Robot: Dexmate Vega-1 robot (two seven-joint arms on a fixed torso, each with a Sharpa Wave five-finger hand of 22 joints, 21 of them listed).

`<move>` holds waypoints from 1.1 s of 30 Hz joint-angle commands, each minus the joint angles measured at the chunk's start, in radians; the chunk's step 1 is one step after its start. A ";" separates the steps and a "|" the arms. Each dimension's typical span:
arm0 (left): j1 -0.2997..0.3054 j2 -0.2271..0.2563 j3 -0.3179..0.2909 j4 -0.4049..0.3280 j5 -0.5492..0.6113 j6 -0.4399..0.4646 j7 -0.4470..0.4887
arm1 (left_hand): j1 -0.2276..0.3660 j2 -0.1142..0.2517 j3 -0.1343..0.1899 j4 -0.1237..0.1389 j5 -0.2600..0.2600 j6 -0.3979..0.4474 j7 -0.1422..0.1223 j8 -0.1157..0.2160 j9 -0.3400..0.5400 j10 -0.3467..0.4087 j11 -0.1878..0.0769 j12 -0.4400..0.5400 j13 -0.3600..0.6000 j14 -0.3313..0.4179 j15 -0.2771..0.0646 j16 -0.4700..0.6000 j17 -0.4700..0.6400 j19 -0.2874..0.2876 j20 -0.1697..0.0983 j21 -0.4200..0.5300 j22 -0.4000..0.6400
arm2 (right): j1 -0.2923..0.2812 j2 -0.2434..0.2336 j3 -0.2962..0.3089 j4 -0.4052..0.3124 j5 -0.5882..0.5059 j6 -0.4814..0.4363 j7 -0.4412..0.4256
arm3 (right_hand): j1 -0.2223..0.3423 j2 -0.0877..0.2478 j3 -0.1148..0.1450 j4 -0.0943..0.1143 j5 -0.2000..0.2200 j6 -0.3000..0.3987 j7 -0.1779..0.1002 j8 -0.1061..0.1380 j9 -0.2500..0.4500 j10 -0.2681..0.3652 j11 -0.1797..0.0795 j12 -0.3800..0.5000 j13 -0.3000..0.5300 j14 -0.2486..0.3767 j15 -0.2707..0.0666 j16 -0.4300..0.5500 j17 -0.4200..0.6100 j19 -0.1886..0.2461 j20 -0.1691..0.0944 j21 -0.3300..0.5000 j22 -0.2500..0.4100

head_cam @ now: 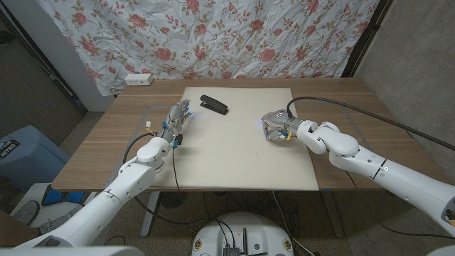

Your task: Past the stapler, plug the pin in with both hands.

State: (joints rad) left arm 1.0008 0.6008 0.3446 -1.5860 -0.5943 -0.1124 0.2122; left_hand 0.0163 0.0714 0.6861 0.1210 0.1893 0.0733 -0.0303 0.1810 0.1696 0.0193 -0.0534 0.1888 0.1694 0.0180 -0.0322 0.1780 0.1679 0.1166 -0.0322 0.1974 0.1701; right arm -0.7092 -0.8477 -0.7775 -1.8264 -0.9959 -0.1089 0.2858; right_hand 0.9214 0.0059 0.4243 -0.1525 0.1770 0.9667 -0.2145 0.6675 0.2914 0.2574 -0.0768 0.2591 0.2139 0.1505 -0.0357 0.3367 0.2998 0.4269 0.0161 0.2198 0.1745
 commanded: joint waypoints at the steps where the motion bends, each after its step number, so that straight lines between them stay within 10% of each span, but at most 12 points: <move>1: 0.002 0.003 -0.002 -0.004 0.000 0.000 0.000 | -0.002 0.069 0.008 0.003 0.008 0.007 -0.005 0.000 0.004 0.001 -0.002 -0.001 0.004 0.006 -0.005 0.000 0.003 0.009 -0.008 -0.004 0.001 | -0.012 0.000 0.024 -0.001 0.050 0.000 -0.022 | 0.002 0.014 0.001 -0.005 0.005 0.017 -0.005 -0.004 -0.005 0.015 -0.002 0.006 0.000 0.007 -0.024 0.008 0.002 0.003 -0.006 0.000 0.005; 33: -0.007 0.062 0.028 -0.112 0.102 0.081 0.049 | 0.001 0.069 0.011 0.000 0.008 0.019 -0.007 0.004 0.004 0.011 -0.008 0.002 0.003 0.007 -0.009 -0.001 0.002 0.009 -0.009 -0.005 0.001 | -0.056 -0.015 0.100 0.018 0.233 0.032 -0.185 | 0.010 0.020 -0.005 -0.008 0.004 0.029 -0.002 -0.013 -0.027 0.034 -0.005 0.004 -0.001 0.016 -0.029 0.013 0.004 0.006 -0.008 -0.003 0.005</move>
State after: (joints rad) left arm 0.9935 0.6244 0.3586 -1.6308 -0.5477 -0.0735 0.2327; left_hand 0.0163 0.0713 0.6902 0.1251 0.1893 0.0789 -0.0359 0.1810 0.1697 0.0249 -0.0590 0.1888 0.1695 0.0180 -0.0322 0.1780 0.1679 0.1166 -0.0322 0.1974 0.1701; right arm -0.7528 -0.8661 -0.7014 -1.8276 -0.8353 -0.0871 0.1589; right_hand 0.9239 0.0189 0.4209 -0.1575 0.1768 0.9791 -0.2094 0.6556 0.2619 0.2806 -0.0785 0.2591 0.2140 0.1612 -0.0393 0.3443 0.2994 0.4322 0.0107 0.2198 0.1744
